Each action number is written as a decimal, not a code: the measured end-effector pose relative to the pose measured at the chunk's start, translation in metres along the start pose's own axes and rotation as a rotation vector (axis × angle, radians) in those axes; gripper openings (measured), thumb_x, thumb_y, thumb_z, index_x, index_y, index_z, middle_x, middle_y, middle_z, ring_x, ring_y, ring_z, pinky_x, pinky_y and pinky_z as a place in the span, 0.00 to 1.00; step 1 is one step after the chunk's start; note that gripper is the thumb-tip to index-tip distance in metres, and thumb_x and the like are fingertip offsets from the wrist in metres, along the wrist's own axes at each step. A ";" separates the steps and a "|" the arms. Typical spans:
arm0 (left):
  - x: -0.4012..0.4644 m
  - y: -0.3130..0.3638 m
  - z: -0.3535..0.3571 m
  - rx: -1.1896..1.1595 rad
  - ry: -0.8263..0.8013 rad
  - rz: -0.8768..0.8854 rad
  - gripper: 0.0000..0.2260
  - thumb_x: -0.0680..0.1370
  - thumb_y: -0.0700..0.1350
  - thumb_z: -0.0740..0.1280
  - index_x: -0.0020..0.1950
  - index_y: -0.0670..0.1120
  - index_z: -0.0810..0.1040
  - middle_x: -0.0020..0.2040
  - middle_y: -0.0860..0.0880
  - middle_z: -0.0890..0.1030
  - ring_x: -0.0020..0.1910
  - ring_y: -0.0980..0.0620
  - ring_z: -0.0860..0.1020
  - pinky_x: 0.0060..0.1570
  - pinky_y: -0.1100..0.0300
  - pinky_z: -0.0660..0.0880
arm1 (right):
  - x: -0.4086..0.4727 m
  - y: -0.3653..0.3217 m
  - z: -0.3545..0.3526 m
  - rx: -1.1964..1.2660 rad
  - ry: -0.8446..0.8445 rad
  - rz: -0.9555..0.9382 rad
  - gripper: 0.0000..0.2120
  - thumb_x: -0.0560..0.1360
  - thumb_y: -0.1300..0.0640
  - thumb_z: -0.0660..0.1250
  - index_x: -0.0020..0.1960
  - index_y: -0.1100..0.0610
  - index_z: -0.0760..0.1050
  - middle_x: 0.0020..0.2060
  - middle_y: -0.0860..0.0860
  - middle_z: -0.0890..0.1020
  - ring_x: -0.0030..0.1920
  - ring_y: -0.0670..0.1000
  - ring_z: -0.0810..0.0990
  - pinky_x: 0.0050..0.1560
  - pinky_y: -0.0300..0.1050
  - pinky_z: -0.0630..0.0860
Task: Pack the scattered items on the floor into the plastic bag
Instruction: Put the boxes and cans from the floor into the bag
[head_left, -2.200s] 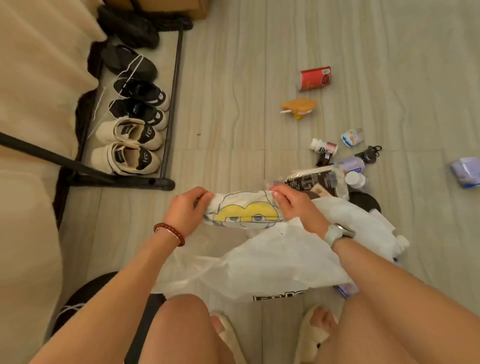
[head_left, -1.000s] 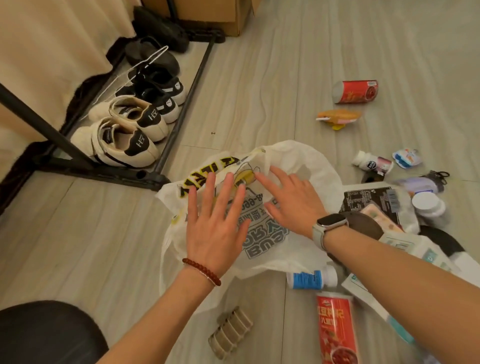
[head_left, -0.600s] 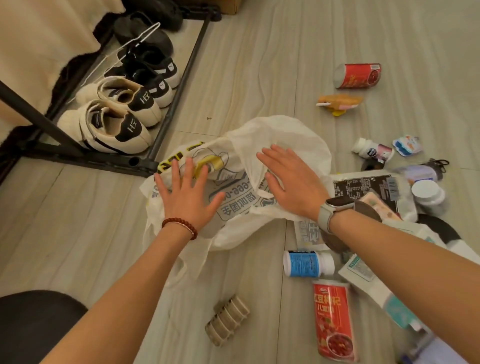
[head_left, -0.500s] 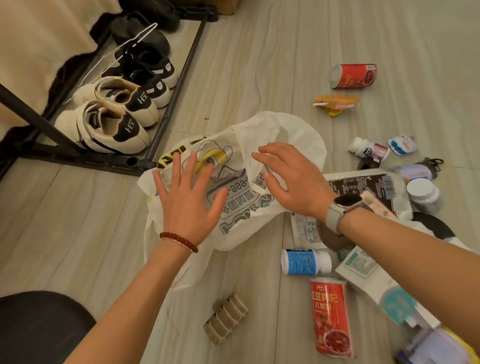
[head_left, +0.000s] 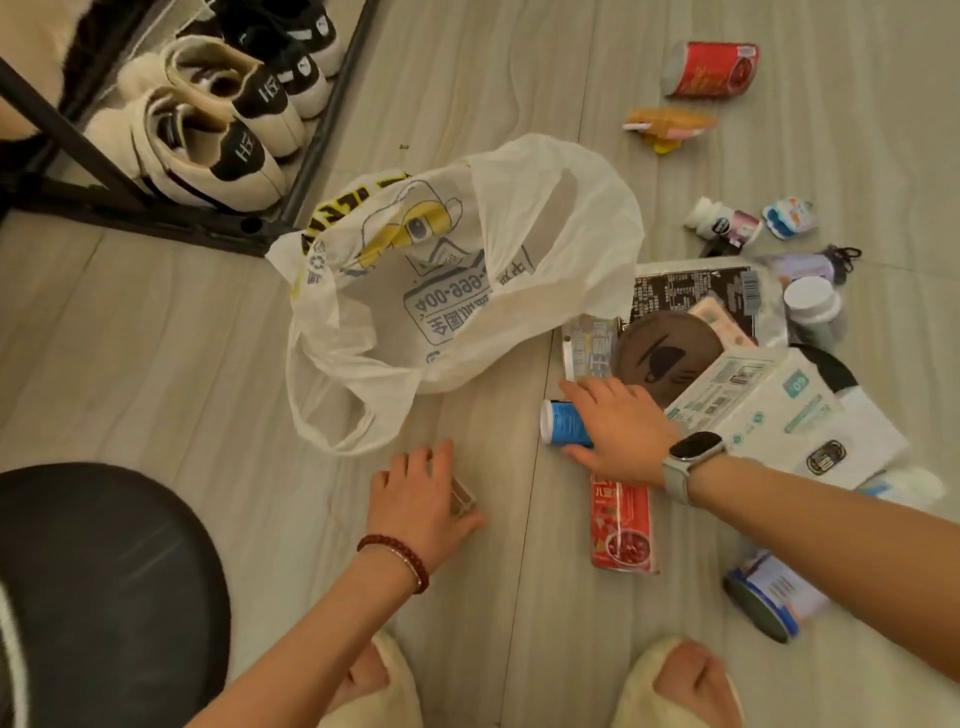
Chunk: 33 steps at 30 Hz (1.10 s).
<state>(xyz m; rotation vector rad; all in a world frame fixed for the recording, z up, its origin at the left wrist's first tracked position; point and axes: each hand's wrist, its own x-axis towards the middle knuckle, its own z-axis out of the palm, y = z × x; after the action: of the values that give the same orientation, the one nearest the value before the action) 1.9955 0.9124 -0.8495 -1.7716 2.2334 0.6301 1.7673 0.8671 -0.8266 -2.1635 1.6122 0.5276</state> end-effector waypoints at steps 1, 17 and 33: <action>-0.001 -0.002 0.005 0.005 -0.019 -0.034 0.34 0.72 0.61 0.64 0.71 0.49 0.56 0.66 0.47 0.67 0.63 0.46 0.66 0.60 0.53 0.65 | 0.003 0.000 0.006 0.009 -0.014 0.019 0.33 0.74 0.45 0.61 0.73 0.55 0.52 0.68 0.54 0.66 0.67 0.56 0.65 0.65 0.54 0.64; 0.076 -0.014 -0.117 -0.677 0.670 -0.120 0.31 0.72 0.48 0.69 0.71 0.43 0.61 0.63 0.42 0.68 0.59 0.56 0.67 0.54 0.80 0.57 | 0.027 -0.050 -0.099 0.809 0.632 -0.025 0.34 0.71 0.47 0.68 0.72 0.52 0.56 0.62 0.51 0.70 0.58 0.48 0.72 0.55 0.41 0.69; 0.038 0.027 -0.059 -0.649 0.681 0.215 0.16 0.73 0.46 0.61 0.59 0.43 0.73 0.57 0.44 0.74 0.58 0.53 0.70 0.61 0.66 0.65 | -0.001 -0.015 -0.042 0.849 0.656 0.149 0.13 0.76 0.65 0.60 0.60 0.58 0.72 0.52 0.49 0.73 0.45 0.41 0.74 0.47 0.26 0.70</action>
<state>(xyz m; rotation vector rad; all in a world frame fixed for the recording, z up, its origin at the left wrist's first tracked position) 1.9658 0.8574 -0.8086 -2.3325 2.9341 1.0041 1.7839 0.8502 -0.7895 -1.6056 1.8298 -0.7973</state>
